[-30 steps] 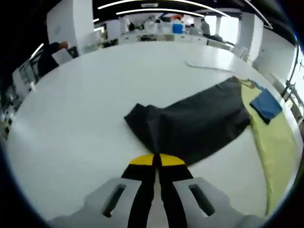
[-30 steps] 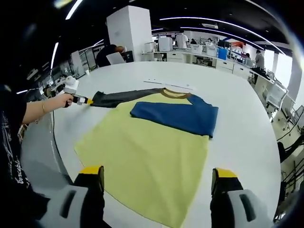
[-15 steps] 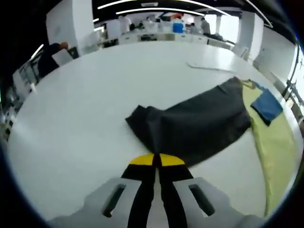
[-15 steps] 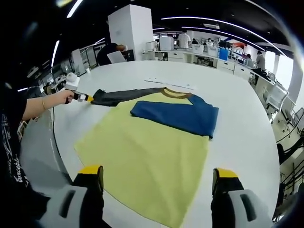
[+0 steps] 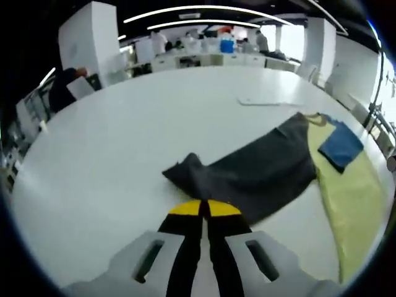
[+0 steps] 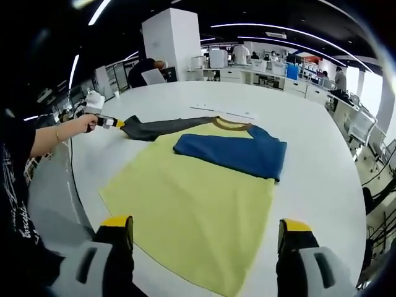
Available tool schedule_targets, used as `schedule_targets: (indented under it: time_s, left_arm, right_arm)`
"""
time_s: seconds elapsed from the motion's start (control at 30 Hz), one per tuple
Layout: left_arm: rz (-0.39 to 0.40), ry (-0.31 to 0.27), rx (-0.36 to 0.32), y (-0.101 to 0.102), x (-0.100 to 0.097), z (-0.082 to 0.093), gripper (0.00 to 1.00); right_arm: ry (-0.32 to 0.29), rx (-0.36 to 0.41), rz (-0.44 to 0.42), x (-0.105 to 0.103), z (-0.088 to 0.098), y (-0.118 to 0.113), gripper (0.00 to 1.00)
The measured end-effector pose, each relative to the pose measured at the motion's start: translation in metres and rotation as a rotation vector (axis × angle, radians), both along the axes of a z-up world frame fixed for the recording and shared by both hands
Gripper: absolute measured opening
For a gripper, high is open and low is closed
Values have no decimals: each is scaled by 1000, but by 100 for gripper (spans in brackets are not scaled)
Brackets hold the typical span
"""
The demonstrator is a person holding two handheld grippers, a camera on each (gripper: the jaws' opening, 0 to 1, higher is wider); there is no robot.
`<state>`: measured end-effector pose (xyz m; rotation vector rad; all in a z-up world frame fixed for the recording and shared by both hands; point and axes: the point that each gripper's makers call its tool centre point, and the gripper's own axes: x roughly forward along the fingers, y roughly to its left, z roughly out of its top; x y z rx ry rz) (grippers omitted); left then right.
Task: Fold the garment on the visible template until the final outline fits inside the template.
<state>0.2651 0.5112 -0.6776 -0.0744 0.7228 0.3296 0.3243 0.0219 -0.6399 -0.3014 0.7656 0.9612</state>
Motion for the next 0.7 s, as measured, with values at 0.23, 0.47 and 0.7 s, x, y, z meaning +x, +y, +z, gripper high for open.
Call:
schedule_targets:
  time_s: [0.23,0.47,0.7]
  left_arm:
    - [-31,-32,13,-10,15,16,0]
    - [-65,-50,32,-21,27,30,0]
    - [-105,-69,45,-33,39,44,0]
  right_arm:
    - [7,9,-8,-2,-1,-3,98]
    - [7,18,-15,-6,-1,-8,98]
    - [-6,17,-15,-8,2,-19,99]
